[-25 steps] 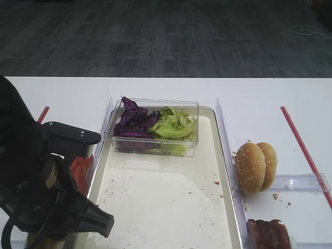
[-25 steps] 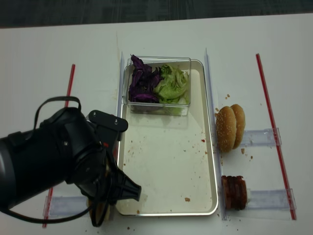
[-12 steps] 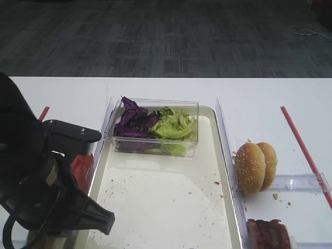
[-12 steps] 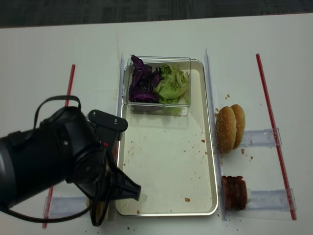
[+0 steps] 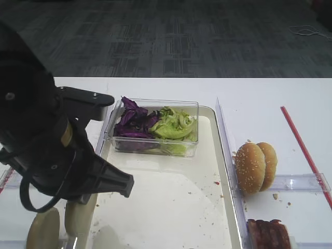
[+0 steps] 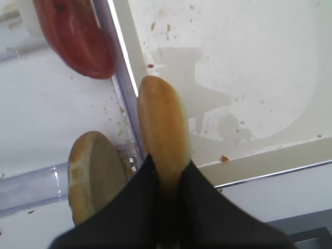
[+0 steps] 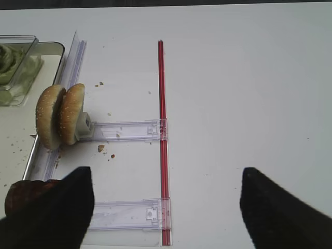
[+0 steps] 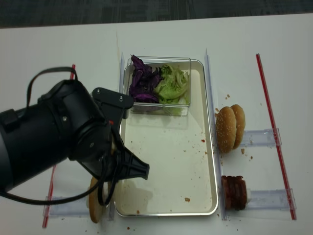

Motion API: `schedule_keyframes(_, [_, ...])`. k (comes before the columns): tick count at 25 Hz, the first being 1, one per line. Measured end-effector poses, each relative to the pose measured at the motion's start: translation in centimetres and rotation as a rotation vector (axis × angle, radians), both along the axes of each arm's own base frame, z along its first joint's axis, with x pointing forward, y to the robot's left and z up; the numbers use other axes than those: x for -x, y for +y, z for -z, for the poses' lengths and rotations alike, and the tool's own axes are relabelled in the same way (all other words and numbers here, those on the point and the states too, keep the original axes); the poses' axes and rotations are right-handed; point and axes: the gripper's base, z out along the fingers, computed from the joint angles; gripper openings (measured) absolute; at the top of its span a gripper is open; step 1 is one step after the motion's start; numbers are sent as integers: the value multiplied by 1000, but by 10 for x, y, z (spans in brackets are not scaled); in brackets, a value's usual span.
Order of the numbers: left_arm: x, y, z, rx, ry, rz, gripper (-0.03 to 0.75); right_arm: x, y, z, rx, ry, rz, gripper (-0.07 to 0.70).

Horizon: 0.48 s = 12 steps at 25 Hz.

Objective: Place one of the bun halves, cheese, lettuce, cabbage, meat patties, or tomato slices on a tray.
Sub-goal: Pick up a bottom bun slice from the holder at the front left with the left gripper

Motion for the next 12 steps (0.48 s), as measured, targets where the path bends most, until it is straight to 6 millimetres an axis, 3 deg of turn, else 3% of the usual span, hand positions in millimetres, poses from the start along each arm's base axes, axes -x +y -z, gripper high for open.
schedule_keyframes(5, [-5, -3, -12, 9, -35, 7, 62, 0, 0, 0, 0, 0, 0, 608])
schedule_keyframes(12, [-11, 3, -13, 2, -38, -22, 60, 0, 0, 0, 0, 0, 0, 608])
